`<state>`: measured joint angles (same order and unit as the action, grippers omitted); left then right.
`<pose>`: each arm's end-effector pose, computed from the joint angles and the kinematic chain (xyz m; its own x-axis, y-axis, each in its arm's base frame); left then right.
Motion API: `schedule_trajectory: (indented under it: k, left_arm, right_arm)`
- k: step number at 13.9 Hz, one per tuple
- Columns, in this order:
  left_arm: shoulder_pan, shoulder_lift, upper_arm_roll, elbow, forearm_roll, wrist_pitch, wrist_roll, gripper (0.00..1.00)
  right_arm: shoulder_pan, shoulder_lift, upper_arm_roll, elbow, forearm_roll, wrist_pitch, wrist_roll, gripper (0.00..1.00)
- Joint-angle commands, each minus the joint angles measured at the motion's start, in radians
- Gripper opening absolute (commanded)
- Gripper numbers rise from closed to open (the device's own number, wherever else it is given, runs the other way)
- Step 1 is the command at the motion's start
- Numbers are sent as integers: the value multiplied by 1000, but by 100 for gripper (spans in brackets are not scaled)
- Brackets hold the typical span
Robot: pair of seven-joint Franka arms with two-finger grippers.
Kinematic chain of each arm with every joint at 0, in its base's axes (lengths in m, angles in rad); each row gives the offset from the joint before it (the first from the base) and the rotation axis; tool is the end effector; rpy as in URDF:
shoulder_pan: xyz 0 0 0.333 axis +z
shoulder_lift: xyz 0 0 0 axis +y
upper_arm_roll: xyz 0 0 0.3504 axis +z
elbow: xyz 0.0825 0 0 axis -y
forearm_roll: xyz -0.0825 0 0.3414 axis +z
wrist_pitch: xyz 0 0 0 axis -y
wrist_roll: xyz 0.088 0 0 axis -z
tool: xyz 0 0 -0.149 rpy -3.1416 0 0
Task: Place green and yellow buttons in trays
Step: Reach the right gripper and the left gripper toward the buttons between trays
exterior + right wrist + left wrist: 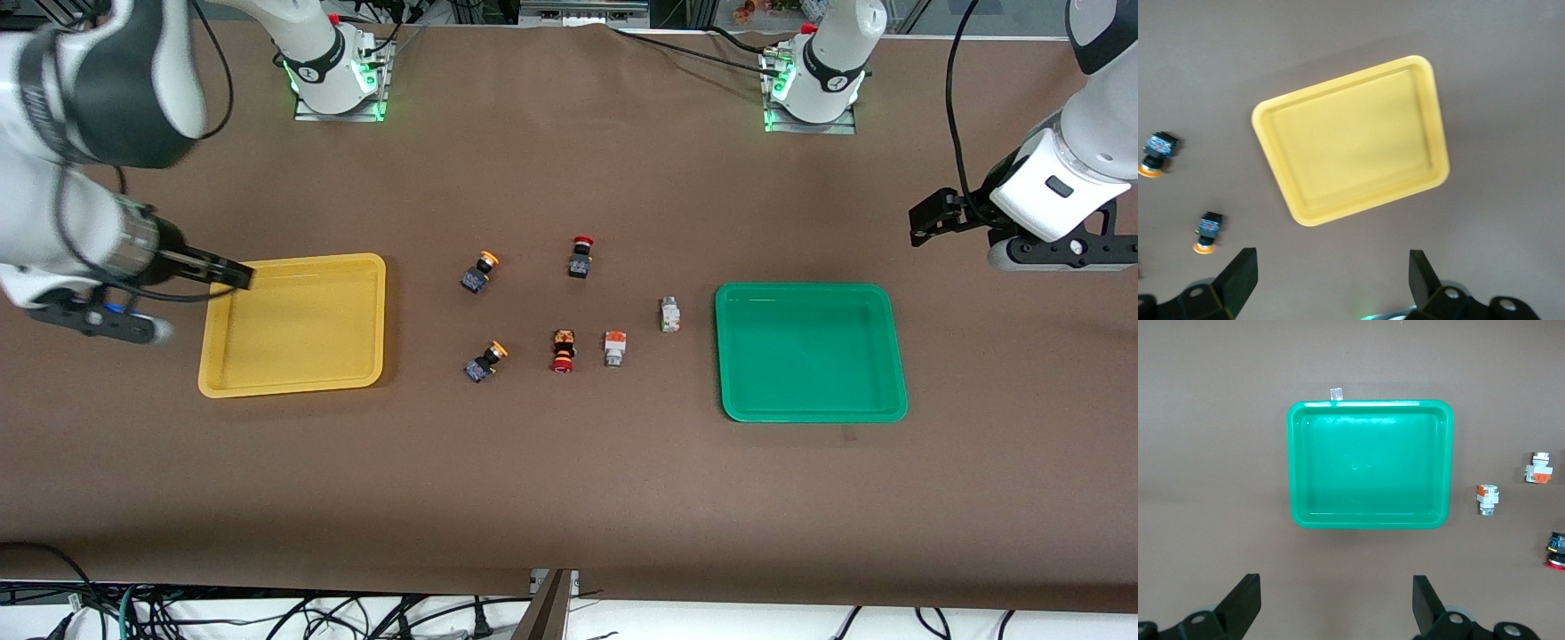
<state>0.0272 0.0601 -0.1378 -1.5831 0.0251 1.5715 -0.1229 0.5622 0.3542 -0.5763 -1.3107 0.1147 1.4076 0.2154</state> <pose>0.5243 -0.0523 0.5808 0.9976 0.0122 -0.0685 0.0105 -0.9996 -0.0254 0.5822 0.0676 0.5418 0.9591 -0.2183 -0.1804 -0.1995 -0.9729 0.1167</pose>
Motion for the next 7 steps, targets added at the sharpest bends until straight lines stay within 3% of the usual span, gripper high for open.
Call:
schedule_trajectory:
  k: [1,4,5,6,7]
  left_arm:
    - [3,15,1,37,-24,-27,32,100]
    - [-15,29,-9,35,-24,-27,28,100]
    - [-24,65,-31,35,-24,-27,32,100]
    - [-33,96,-57,35,-24,-24,28,100]
    - [-58,143,-84,37,-24,-12,17,100]
  right_arm:
    - [-72,-58,50,-53,-27,-28,-81,100]
    - [-370,-176,373,-174,-91,-1,-145,100]
    - [-442,-246,454,-291,-105,75,-145,100]
    - [-493,-305,514,-393,-112,147,-146,100]
    - [-502,-317,529,-425,-112,168,-146,100]
